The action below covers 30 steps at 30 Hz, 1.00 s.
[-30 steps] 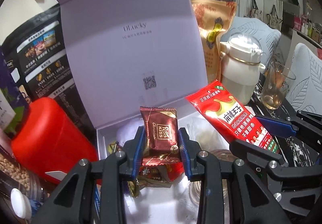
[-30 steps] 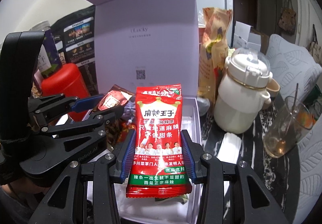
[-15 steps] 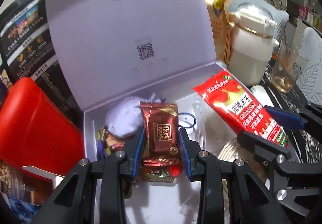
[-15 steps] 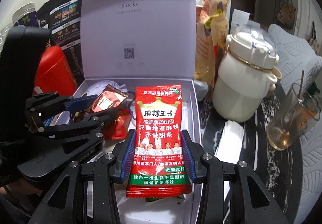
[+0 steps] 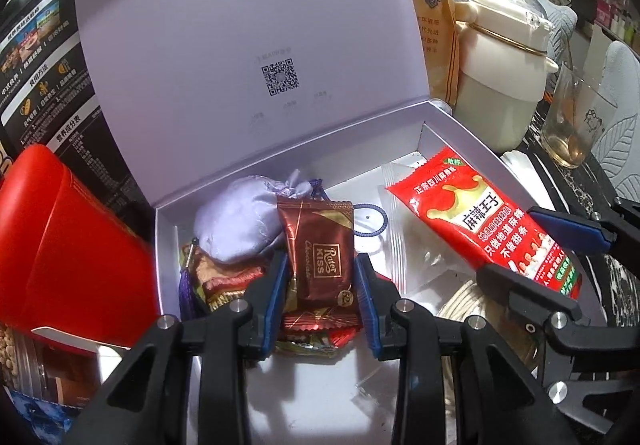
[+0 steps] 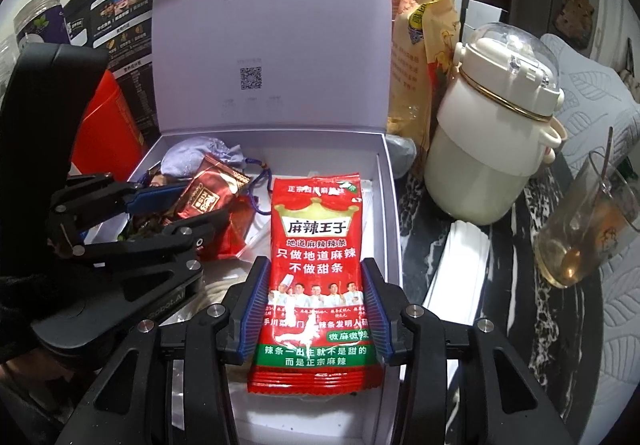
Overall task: Organize soft objects
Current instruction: 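Lower both packets into the box and open both grippers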
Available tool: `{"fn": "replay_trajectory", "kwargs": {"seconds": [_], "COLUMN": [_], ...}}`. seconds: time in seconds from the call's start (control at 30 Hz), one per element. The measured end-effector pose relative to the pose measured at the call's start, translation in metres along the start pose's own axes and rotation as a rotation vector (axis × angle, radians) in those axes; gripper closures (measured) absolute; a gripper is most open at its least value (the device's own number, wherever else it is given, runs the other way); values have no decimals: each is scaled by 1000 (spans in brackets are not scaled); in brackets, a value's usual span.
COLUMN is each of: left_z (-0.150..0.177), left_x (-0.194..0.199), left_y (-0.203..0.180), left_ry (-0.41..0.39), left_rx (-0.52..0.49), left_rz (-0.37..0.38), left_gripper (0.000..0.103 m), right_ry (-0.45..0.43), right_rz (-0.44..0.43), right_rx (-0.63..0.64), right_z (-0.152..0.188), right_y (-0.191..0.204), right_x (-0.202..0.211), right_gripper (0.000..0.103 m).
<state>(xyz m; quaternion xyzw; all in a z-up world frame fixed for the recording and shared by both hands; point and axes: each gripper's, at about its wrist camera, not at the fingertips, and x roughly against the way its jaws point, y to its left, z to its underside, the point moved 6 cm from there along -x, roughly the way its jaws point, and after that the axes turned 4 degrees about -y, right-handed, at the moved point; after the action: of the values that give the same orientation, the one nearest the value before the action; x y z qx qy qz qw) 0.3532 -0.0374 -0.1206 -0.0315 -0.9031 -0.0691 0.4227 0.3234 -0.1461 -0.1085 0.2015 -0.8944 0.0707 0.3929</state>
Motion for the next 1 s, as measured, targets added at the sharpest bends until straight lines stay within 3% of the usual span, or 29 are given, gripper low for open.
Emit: {"fn": "replay_trajectory", "kwargs": {"seconds": [0.23, 0.33, 0.47, 0.53, 0.57, 0.6, 0.63, 1.0], "left_z": [-2, -4, -7, -6, -7, -7, -9, -24], "left_x": [5, 8, 13, 16, 17, 18, 21, 66], "left_y": [-4, -8, -10, -8, -7, -6, -5, 7], "left_ry": [3, -8, -5, 1, -1, -4, -11, -81], "left_rx": [-14, 1, -4, -1, 2, 6, 12, 39], "left_rz": [-32, -31, -26, -31, -36, -39, -40, -62], "left_gripper": [70, 70, 69, 62, 48, 29, 21, 18], "right_ry": [-25, -52, -54, -51, -52, -53, -53, -77], "right_rz": [58, 63, 71, 82, 84, 84, 86, 112], "right_rx": [1, 0, -9, -14, -20, -23, -28, -37], "right_z": [-4, -7, -9, -8, -8, -8, -9, -20], "right_y": [-6, -7, -11, -13, -14, -15, -17, -26], "right_x": [13, 23, 28, 31, 33, 34, 37, 59], "right_gripper": [52, 42, 42, 42, 42, 42, 42, 42]}}
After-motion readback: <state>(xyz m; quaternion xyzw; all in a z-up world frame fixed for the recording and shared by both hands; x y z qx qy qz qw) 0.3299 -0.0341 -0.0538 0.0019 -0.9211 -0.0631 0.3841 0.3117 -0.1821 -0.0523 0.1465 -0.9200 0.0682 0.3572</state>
